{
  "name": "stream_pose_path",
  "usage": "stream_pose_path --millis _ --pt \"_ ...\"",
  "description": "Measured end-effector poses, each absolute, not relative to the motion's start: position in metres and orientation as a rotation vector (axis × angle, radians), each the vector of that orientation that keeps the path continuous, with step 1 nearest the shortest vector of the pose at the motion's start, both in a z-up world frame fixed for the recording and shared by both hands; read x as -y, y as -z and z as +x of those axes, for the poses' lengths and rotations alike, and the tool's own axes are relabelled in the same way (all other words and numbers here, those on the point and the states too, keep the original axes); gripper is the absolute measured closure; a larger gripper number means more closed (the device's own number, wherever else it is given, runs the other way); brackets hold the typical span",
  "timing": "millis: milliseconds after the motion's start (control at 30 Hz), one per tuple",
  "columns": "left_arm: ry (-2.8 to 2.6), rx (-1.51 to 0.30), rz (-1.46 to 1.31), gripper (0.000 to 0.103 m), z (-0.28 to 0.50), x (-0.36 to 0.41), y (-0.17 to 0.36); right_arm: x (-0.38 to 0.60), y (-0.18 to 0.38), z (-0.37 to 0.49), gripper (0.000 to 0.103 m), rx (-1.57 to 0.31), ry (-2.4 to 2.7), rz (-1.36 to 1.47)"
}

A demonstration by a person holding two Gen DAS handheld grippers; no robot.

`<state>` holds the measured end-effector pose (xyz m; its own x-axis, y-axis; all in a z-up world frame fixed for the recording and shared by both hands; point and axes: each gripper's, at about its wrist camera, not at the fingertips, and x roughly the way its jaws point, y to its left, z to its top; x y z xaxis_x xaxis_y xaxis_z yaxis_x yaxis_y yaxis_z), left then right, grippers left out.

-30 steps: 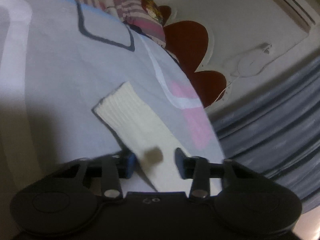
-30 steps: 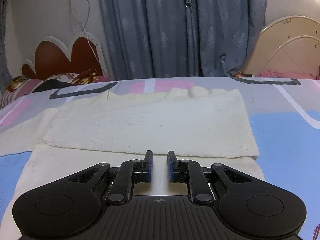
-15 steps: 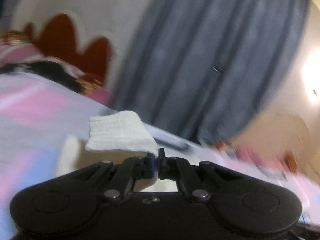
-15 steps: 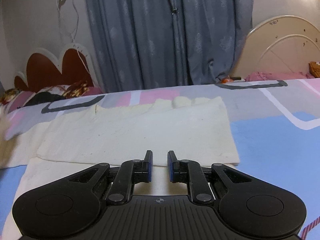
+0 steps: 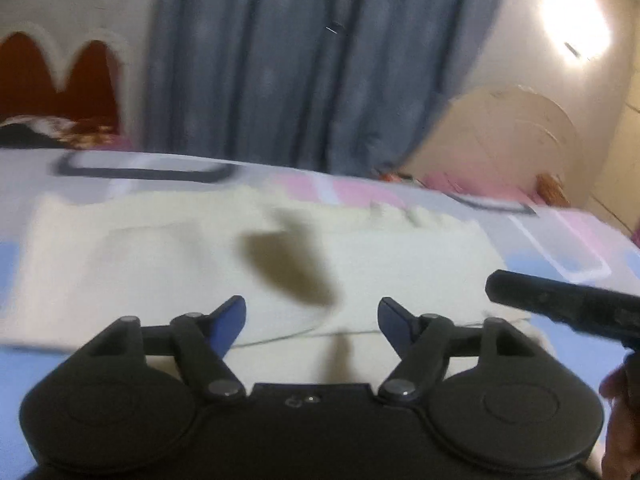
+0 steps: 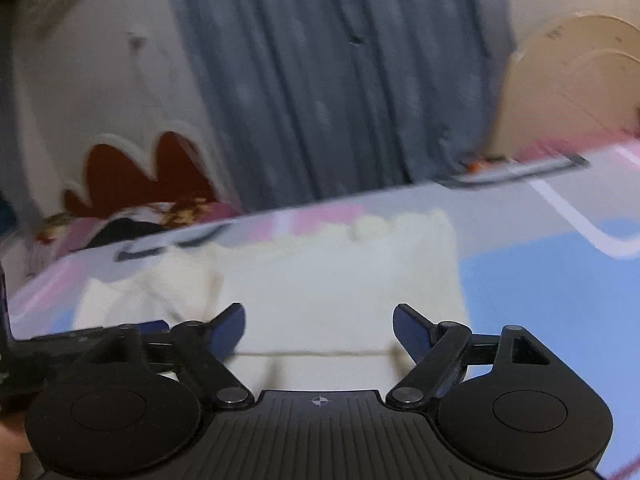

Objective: Fold small clothes

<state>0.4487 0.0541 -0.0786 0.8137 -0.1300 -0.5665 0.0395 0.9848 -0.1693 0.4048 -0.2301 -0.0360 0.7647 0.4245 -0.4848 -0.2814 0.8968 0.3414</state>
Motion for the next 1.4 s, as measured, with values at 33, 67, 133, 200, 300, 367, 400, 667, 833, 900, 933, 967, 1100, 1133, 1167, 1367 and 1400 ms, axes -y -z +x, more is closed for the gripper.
stream_pose_path --millis 33,67,133,200,300,367,400,667,833,900,933,967,1100,1133,1167,1367,1400 --pt "0.035 -0.601 -0.164 0.035 0.436 -0.070 0.078 0.222 0.036 0.407 0.037 -0.590 -0.419 0.248" --pt "-0.014 -0.589 -0.173 0.037 0.428 -0.087 0.074 0.215 0.036 0.410 0.046 -0.597 -0.445 0.237" --pt "-0.098 -0.579 -0.176 0.042 0.409 -0.111 0.078 0.194 0.037 0.415 0.046 -0.601 -0.485 0.206" --pt "-0.147 -0.603 -0.178 0.047 0.398 -0.133 0.085 0.176 0.039 0.420 0.046 -0.603 -0.532 0.199" --pt "-0.196 -0.643 -0.188 0.048 0.399 -0.151 0.091 0.137 0.044 0.430 0.046 -0.631 -0.617 0.117" --pt "-0.200 -0.660 -0.204 0.047 0.404 -0.158 0.092 0.111 0.046 0.431 0.046 -0.608 -0.636 0.020" --pt "-0.196 -0.665 -0.202 0.046 0.405 -0.161 0.092 0.099 0.048 0.432 0.046 -0.603 -0.622 -0.036" --pt "-0.173 -0.640 -0.172 0.043 0.417 -0.158 0.090 0.115 0.011 0.439 0.102 -0.460 -0.532 -0.022" --pt "-0.175 -0.618 -0.126 0.047 0.424 -0.145 0.089 0.178 -0.029 0.424 0.102 -0.318 -0.437 0.054" --pt "-0.182 -0.660 -0.108 0.056 0.430 -0.142 0.098 0.200 -0.015 0.426 0.102 -0.349 -0.387 0.042" --pt "-0.185 -0.663 -0.116 0.056 0.429 -0.142 0.099 0.209 -0.003 0.433 0.102 -0.398 -0.369 0.048" --pt "-0.185 -0.654 -0.125 0.057 0.429 -0.144 0.100 0.216 0.013 0.440 0.102 -0.468 -0.359 0.066" --pt "-0.170 -0.658 -0.116 0.066 0.430 -0.141 0.097 0.236 0.053 0.444 0.102 -0.579 -0.328 0.098" --pt "-0.166 -0.658 -0.108 0.069 0.429 -0.140 0.097 0.239 0.056 0.443 0.102 -0.589 -0.325 0.109" --pt "-0.161 -0.661 -0.104 0.071 0.430 -0.139 0.097 0.241 0.059 0.442 0.102 -0.593 -0.322 0.117" --pt "-0.150 -0.680 -0.097 0.071 0.431 -0.139 0.096 0.260 0.049 0.443 0.102 -0.574 -0.333 0.164" --pt "-0.147 -0.682 -0.097 0.071 0.431 -0.139 0.096 0.260 0.049 0.446 0.102 -0.579 -0.331 0.171"
